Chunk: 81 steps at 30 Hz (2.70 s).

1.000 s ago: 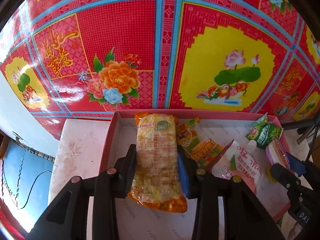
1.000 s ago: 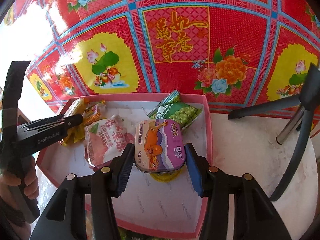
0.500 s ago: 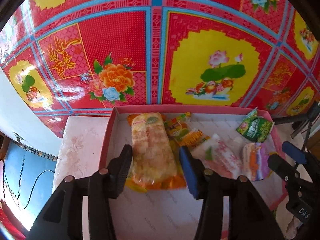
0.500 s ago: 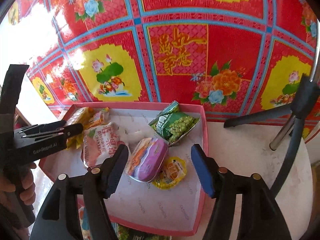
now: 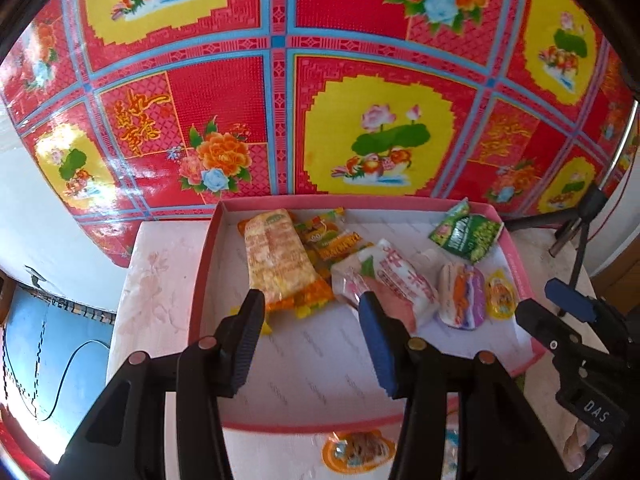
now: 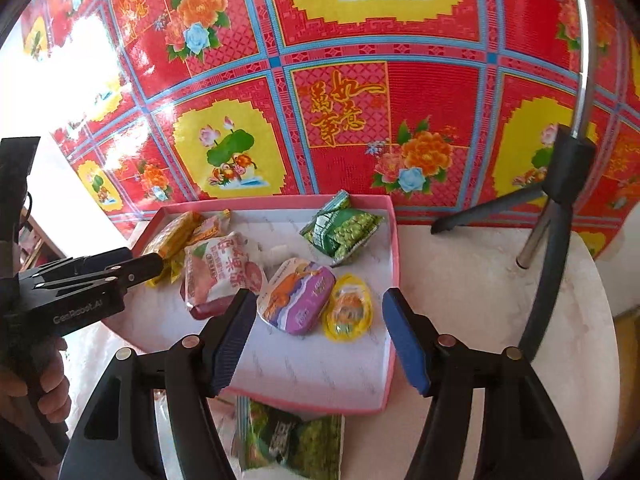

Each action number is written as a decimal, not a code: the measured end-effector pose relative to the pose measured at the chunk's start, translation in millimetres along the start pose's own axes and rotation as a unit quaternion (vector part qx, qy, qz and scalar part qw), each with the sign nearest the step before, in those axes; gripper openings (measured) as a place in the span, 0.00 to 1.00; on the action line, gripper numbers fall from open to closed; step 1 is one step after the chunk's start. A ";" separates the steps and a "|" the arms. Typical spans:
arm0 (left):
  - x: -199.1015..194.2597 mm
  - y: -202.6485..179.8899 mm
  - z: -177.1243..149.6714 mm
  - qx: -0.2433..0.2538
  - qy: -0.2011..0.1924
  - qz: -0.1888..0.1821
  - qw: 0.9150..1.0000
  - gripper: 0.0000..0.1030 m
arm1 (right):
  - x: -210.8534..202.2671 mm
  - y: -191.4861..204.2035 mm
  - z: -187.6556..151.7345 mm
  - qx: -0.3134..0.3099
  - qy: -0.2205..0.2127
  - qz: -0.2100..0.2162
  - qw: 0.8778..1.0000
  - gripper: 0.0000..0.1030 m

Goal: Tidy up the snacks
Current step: 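Withdraw both open tools from the box toward the remaining snacks, then close the right tool on the green pea bag while the left tool grasps the orange jelly cup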

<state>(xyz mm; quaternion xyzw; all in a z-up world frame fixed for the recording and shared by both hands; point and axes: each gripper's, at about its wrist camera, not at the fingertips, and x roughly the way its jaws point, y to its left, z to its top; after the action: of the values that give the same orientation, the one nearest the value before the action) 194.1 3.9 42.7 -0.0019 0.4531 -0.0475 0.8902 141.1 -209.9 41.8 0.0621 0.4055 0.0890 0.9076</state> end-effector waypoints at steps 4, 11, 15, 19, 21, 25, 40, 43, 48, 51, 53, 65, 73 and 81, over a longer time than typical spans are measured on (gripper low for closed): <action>-14.1 -1.9 -9.0 -0.002 0.000 -0.002 1.000 0.50 | -6.6 -4.0 -6.6 0.010 0.000 0.001 1.000 0.65; -22.9 -3.7 -24.7 -0.008 0.006 -0.009 1.000 0.50 | -19.0 -8.6 -21.3 0.020 0.003 0.001 1.000 0.65; -25.6 -8.2 -34.7 -0.004 0.010 -0.014 1.000 0.50 | -26.7 -10.5 -30.4 0.022 0.005 0.000 1.000 0.65; -29.6 -10.4 -42.2 -0.002 0.015 -0.018 1.000 0.50 | -33.4 -12.7 -40.7 0.023 0.006 -0.002 1.000 0.65; -30.8 -11.4 -46.9 -0.002 0.018 -0.020 1.000 0.50 | -36.2 -14.3 -46.4 0.026 0.007 -0.001 1.000 0.65; -31.5 -13.0 -54.8 -0.002 0.025 -0.023 0.999 0.50 | -39.3 -17.9 -56.2 0.034 0.010 -0.001 0.999 0.65; -15.4 -14.5 -75.5 -0.009 0.063 -0.025 0.998 0.50 | -43.7 -33.3 -81.2 0.040 0.023 -0.012 0.999 0.65; -11.7 -13.8 -77.1 -0.013 0.068 -0.023 0.997 0.50 | -43.4 -33.5 -81.9 0.040 0.024 -0.011 0.999 0.65; -7.2 -12.7 -79.3 -0.020 0.076 -0.028 0.996 0.50 | -43.7 -33.5 -82.0 0.040 0.023 -0.007 0.999 0.65; -6.1 -12.8 -79.1 -0.024 0.077 -0.031 0.996 0.50 | -42.6 -33.4 -82.5 0.043 0.024 -0.006 0.999 0.65; -6.4 -13.8 -79.0 -0.024 0.076 -0.031 0.996 0.50 | -42.0 -33.4 -82.9 0.042 0.025 -0.005 0.999 0.65; -10.6 -14.5 -83.0 -0.021 0.063 -0.045 0.997 0.34 | -40.7 -26.4 -82.2 0.039 0.031 0.001 0.999 0.65; -26.7 -2.9 -90.0 -0.013 0.054 -0.036 0.998 0.31 | -37.2 -15.8 -81.0 0.038 0.036 0.015 0.999 0.65; -26.5 6.4 -92.6 -0.023 0.054 -0.048 0.997 0.32 | -21.4 -0.7 -77.6 0.039 0.049 0.023 0.998 0.65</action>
<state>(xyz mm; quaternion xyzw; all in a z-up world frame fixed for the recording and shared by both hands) 104.3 16.2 9.2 -0.0418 0.5005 -0.0800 0.8610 69.1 -212.0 5.7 0.1023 0.4508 0.0965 0.8815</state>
